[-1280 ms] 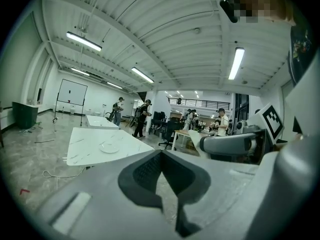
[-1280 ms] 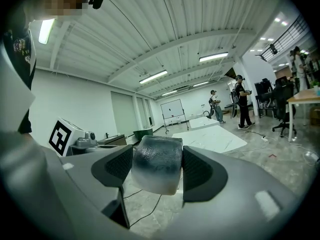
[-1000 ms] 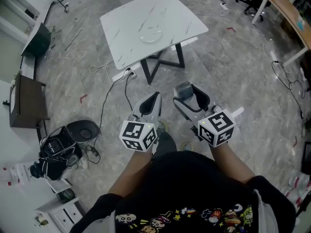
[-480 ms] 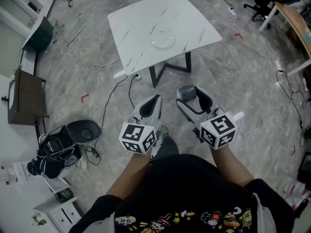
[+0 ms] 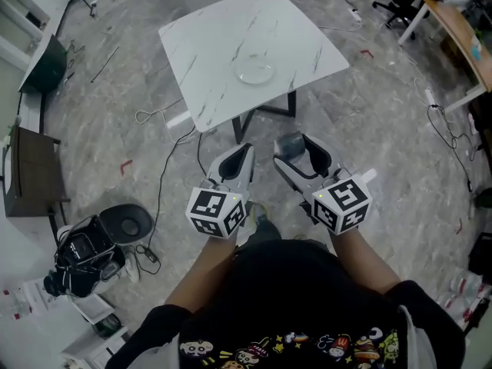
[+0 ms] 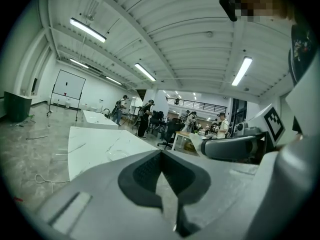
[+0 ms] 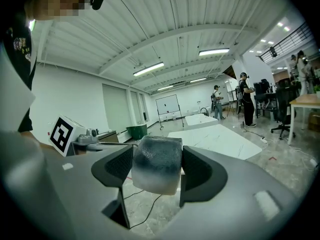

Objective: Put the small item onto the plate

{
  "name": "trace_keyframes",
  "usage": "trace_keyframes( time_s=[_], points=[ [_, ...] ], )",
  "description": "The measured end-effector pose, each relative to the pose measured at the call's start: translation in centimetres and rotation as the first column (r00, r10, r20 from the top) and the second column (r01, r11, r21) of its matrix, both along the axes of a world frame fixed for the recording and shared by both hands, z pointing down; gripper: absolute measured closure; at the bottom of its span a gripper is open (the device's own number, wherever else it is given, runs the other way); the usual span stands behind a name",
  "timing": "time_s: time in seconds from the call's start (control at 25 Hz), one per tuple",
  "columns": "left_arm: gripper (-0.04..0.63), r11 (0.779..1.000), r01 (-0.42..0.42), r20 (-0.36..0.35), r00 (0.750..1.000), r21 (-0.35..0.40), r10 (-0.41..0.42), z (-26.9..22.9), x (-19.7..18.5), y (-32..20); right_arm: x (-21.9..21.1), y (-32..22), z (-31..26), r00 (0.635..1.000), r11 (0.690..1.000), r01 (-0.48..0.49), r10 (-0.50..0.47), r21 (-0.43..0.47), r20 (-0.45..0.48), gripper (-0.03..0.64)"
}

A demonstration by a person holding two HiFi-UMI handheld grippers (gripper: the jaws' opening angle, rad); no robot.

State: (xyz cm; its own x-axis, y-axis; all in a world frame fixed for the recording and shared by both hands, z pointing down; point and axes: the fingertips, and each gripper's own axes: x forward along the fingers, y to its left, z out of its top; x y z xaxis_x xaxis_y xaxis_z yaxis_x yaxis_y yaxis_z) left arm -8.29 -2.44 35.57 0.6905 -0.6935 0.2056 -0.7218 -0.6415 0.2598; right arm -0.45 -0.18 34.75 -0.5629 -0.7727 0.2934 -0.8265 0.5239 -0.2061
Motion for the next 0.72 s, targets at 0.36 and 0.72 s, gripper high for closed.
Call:
trace_keyframes(
  time_s=[0.36, 0.72],
  points=[
    [0.595, 0.998, -0.059, -0.012, 0.998, 0.017, 0.059, -0.2, -1.3, -2.4, -2.0, -1.6, 0.5, 0.999, 0.999, -0.049, 0.049, -0.004, -0.005, 0.282],
    [0.595, 0.998, -0.063, -0.003, 0.998, 0.002, 0.063, 0.6, -1.9, -3.3, -2.1, -3.0, 0.9, 0.998, 0.998, -0.067, 0.067, -0.001, 0.001, 0.283]
  ],
)
